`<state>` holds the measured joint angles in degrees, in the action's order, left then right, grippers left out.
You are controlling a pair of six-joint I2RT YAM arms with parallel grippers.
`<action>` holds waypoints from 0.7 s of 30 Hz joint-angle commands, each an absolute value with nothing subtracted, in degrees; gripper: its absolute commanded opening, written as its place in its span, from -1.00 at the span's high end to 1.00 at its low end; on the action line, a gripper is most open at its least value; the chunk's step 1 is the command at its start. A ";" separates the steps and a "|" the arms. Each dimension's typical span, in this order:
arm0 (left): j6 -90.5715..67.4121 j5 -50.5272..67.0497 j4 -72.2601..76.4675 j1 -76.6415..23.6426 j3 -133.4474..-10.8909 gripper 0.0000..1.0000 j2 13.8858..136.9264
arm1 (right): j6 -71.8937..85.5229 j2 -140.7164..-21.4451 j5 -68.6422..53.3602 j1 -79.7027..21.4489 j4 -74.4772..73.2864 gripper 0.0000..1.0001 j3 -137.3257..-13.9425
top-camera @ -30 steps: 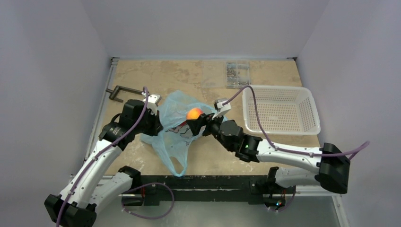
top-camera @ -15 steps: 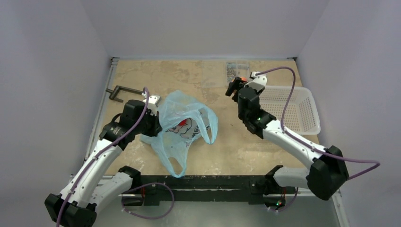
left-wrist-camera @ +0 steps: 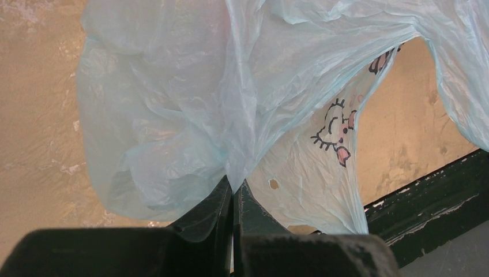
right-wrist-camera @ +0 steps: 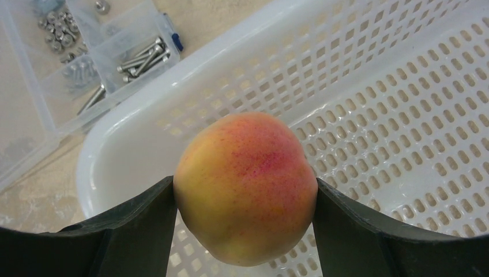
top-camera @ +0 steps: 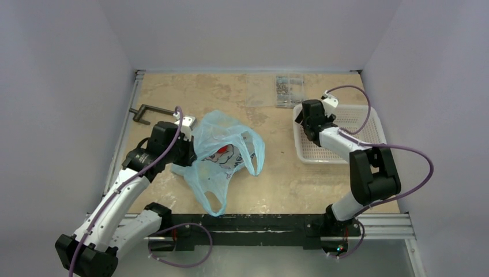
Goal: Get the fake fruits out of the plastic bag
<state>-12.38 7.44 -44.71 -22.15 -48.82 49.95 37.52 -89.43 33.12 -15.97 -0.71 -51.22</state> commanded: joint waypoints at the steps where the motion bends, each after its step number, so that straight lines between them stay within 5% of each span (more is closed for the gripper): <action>1: -11.43 7.13 -44.47 -22.09 -49.55 1.00 50.48 | 39.16 -90.55 27.09 -13.16 -0.28 0.94 -52.09; 5: -11.37 7.21 -44.45 -22.14 -49.64 1.00 50.96 | 39.55 -91.60 23.33 -11.26 -0.35 0.65 -51.73; 16: -11.43 7.53 -44.44 -22.12 -49.57 1.00 50.74 | 41.54 -85.84 18.12 -10.25 4.99 -0.64 -45.53; 21: -11.43 7.56 -44.45 -22.10 -49.50 1.00 50.41 | 40.61 -83.41 15.73 -10.28 5.45 -0.93 -45.22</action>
<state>-12.38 7.40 -45.04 -22.15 -48.82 51.05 40.66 -86.56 18.35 -10.48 2.11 -45.39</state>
